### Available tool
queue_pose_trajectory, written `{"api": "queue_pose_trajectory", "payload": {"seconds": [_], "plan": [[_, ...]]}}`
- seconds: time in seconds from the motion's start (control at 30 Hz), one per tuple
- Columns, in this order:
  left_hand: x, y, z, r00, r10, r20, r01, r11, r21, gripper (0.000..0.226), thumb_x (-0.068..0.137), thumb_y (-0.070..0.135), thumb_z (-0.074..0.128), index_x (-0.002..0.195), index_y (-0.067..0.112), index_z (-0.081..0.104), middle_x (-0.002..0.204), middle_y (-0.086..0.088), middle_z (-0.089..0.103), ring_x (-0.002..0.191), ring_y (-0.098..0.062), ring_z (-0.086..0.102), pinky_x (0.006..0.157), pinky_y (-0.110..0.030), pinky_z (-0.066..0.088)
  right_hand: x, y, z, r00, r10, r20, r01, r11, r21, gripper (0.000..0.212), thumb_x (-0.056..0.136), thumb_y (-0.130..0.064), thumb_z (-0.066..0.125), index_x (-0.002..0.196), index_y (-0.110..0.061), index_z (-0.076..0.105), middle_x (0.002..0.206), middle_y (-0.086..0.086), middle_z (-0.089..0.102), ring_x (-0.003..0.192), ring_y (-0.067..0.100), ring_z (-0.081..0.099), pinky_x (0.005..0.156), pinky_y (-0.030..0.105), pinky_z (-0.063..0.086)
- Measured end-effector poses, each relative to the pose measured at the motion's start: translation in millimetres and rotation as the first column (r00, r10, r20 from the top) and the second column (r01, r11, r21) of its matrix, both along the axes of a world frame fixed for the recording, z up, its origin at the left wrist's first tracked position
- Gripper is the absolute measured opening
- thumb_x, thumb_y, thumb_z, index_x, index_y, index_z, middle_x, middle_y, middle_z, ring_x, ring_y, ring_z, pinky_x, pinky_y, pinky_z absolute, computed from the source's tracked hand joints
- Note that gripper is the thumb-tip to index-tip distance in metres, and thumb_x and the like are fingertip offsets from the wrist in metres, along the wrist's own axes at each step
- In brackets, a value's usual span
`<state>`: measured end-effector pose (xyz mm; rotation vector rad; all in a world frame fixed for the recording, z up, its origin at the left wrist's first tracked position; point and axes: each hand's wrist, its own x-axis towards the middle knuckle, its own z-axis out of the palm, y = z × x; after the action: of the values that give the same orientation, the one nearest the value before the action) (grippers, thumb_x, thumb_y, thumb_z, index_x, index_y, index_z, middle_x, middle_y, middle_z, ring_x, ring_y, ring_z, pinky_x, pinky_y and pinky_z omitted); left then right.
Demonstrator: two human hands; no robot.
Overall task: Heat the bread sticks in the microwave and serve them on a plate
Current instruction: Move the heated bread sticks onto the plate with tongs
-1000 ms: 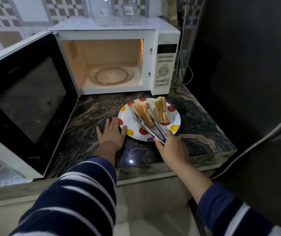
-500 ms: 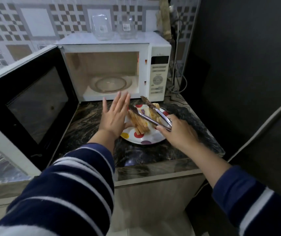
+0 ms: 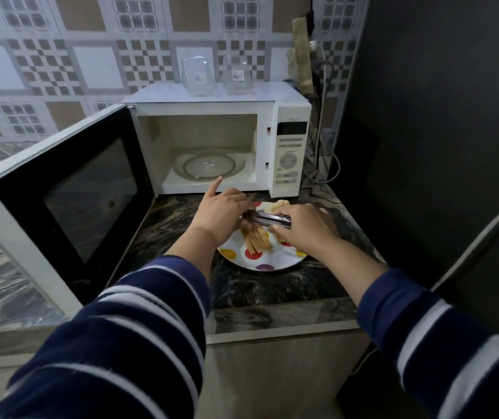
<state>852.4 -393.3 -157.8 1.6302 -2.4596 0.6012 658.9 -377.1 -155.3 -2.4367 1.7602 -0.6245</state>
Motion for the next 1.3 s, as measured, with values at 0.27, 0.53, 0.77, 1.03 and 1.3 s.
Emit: {"api": "queue_pose_trajectory", "payload": {"seconds": [0.27, 0.53, 0.77, 1.03, 1.3], "plan": [[18, 0, -2, 0.986, 0.147, -0.083, -0.148, 0.989, -0.003, 0.042, 0.089, 0.050, 0.055, 0.129, 0.036, 0.054, 0.133, 0.012, 0.056, 0.132, -0.009, 0.040, 0.118, -0.041, 0.005, -15, -5, 3, 0.972, -0.058, 0.228, 0.019, 0.986, 0.166, 0.060, 0.070, -0.038, 0.082, 0.121, -0.023, 0.055, 0.111, 0.001, 0.066, 0.099, 0.021, 0.062, 0.084, 0.034, 0.050], [14, -1, -5, 0.984, 0.160, -0.077, -0.159, 0.987, 0.013, 0.042, 0.089, 0.050, 0.054, 0.129, 0.037, 0.054, 0.134, 0.012, 0.055, 0.133, -0.011, 0.040, 0.117, -0.042, 0.007, -15, -7, 5, 0.962, -0.040, 0.271, 0.011, 0.994, 0.109, 0.025, 0.076, -0.031, 0.077, 0.100, -0.023, 0.072, 0.094, -0.005, 0.071, 0.094, 0.016, 0.065, 0.083, 0.031, 0.050], [2, -5, -10, 0.987, 0.117, -0.113, -0.116, 0.993, 0.024, 0.044, 0.085, 0.055, 0.056, 0.124, 0.034, 0.058, 0.129, 0.011, 0.059, 0.129, -0.012, 0.044, 0.116, -0.042, 0.009, -1, -13, -3, 0.994, -0.035, 0.106, 0.031, 0.999, 0.036, 0.039, 0.082, -0.039, 0.070, 0.120, -0.030, 0.065, 0.116, -0.003, 0.069, 0.109, 0.021, 0.061, 0.094, 0.036, 0.045], [-2, 1, -8, 0.989, 0.075, -0.131, -0.070, 0.997, 0.041, 0.057, 0.084, 0.057, 0.055, 0.136, 0.035, 0.047, 0.139, 0.008, 0.052, 0.136, -0.013, 0.036, 0.116, -0.043, 0.007, -2, -13, -14, 0.997, -0.014, 0.074, 0.017, 0.999, -0.038, 0.024, 0.088, -0.027, 0.065, 0.112, -0.022, 0.068, 0.102, 0.005, 0.071, 0.090, 0.026, 0.065, 0.066, 0.024, 0.037], [-19, 1, 0, 0.986, -0.046, -0.162, 0.059, 0.995, 0.078, 0.052, 0.084, 0.058, 0.056, 0.131, 0.037, 0.052, 0.141, 0.013, 0.048, 0.142, -0.011, 0.025, 0.110, -0.032, 0.014, -4, -11, -14, 0.998, -0.004, 0.068, 0.006, 0.999, -0.041, 0.022, 0.089, -0.023, 0.063, 0.110, -0.021, 0.069, 0.099, 0.008, 0.071, 0.086, 0.028, 0.065, 0.064, 0.026, 0.038]]}}
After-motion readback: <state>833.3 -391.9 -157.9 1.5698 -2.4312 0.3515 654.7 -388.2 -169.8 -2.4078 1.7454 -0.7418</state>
